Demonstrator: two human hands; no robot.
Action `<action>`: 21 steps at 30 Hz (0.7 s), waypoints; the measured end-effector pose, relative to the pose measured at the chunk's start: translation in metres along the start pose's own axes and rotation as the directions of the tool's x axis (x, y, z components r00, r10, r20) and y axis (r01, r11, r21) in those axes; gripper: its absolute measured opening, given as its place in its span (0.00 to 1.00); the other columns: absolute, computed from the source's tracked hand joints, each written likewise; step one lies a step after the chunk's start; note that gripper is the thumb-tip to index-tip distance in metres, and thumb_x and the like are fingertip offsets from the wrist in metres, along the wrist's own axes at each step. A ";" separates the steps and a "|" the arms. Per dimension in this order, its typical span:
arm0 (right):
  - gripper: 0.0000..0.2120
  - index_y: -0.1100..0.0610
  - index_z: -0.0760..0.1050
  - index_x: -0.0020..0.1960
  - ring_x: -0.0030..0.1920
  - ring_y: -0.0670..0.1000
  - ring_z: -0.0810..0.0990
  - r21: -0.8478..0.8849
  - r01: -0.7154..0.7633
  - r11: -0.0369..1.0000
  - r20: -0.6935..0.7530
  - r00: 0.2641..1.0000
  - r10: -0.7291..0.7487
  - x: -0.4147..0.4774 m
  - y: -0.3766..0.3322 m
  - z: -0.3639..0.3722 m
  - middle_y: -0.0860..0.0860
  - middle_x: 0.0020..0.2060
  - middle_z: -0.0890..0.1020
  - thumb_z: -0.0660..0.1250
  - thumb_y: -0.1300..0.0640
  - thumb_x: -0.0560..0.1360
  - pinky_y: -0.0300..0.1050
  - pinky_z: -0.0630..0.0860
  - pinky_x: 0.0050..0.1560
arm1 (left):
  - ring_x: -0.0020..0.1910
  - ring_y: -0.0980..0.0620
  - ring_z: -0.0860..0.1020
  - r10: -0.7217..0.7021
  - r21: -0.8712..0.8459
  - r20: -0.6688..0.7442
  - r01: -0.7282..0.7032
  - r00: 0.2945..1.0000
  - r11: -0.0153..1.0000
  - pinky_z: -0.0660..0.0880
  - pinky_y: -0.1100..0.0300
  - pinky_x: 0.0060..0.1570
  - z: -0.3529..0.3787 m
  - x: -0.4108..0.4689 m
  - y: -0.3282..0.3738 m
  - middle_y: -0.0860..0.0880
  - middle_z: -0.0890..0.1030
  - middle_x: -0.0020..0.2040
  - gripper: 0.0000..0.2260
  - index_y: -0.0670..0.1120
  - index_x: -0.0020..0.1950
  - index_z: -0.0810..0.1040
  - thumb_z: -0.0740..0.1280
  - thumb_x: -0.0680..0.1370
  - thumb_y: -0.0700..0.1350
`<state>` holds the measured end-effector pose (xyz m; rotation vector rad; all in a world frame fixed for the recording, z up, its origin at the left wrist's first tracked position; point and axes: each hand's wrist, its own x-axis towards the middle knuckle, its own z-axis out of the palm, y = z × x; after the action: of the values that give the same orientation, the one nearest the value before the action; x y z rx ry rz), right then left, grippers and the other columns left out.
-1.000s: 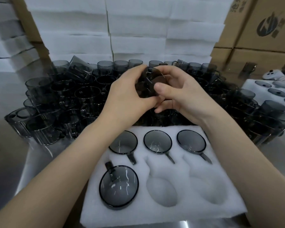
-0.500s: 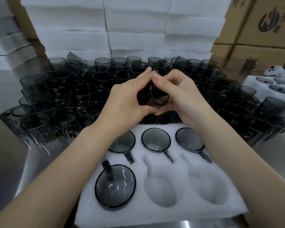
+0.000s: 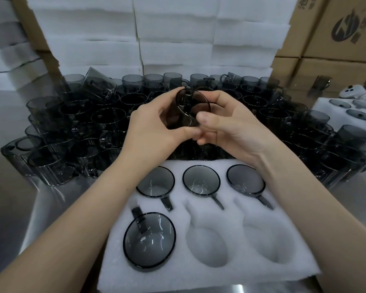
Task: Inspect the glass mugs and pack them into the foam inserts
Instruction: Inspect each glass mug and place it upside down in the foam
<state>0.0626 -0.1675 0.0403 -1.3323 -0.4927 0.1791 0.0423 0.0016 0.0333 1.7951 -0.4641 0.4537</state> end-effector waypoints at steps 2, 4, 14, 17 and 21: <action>0.18 0.55 0.72 0.53 0.31 0.52 0.81 -0.157 0.026 0.987 -0.087 0.995 -0.041 0.001 0.002 0.005 0.48 0.39 0.81 0.75 0.59 0.66 0.43 0.77 0.29 | 0.58 0.58 0.79 -0.002 0.104 -0.009 0.003 1.000 0.995 0.74 0.57 0.64 0.001 0.000 0.000 0.54 0.83 0.58 0.31 0.52 0.65 0.78 0.80 0.63 0.45; 0.20 0.54 0.69 0.49 0.28 0.50 0.79 -0.309 0.032 0.950 -0.163 0.983 -0.087 0.001 0.003 0.010 0.46 0.36 0.81 0.76 0.54 0.65 0.43 0.76 0.25 | 0.61 0.62 0.76 0.025 0.232 -0.021 -0.020 0.999 0.972 0.69 0.68 0.64 0.003 -0.001 -0.002 0.53 0.80 0.64 0.36 0.51 0.70 0.75 0.81 0.63 0.44; 0.09 0.55 0.77 0.58 0.50 0.62 0.84 -0.001 -0.072 0.997 -0.064 0.995 0.071 0.000 -0.003 0.004 0.56 0.55 0.82 0.63 0.54 0.81 0.59 0.81 0.49 | 0.75 0.61 0.60 0.193 0.231 0.178 -0.231 0.965 0.945 0.58 0.69 0.72 0.002 -0.001 -0.005 0.51 0.63 0.77 0.38 0.48 0.75 0.66 0.69 0.68 0.25; 0.09 0.53 0.83 0.52 0.55 0.61 0.83 0.135 -0.091 0.987 -0.004 0.996 0.092 0.001 -0.003 0.002 0.54 0.54 0.84 0.65 0.56 0.75 0.60 0.80 0.53 | 0.78 0.54 0.57 0.076 0.194 0.190 -0.114 0.979 0.974 0.60 0.53 0.75 0.003 0.001 -0.007 0.48 0.56 0.79 0.43 0.51 0.79 0.54 0.70 0.70 0.29; 0.11 0.54 0.84 0.45 0.54 0.56 0.81 0.223 0.021 0.975 -0.008 1.000 -0.020 0.004 0.000 0.005 0.53 0.49 0.84 0.64 0.55 0.73 0.59 0.79 0.55 | 0.69 0.57 0.71 -0.127 -0.054 0.191 0.140 0.973 0.989 0.69 0.57 0.69 0.004 0.003 -0.003 0.49 0.70 0.71 0.39 0.47 0.76 0.61 0.73 0.68 0.50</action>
<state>0.0635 -0.1619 0.0422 -1.1071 -0.4668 0.2074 0.0464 -0.0020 0.0315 1.7982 -0.4788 0.1744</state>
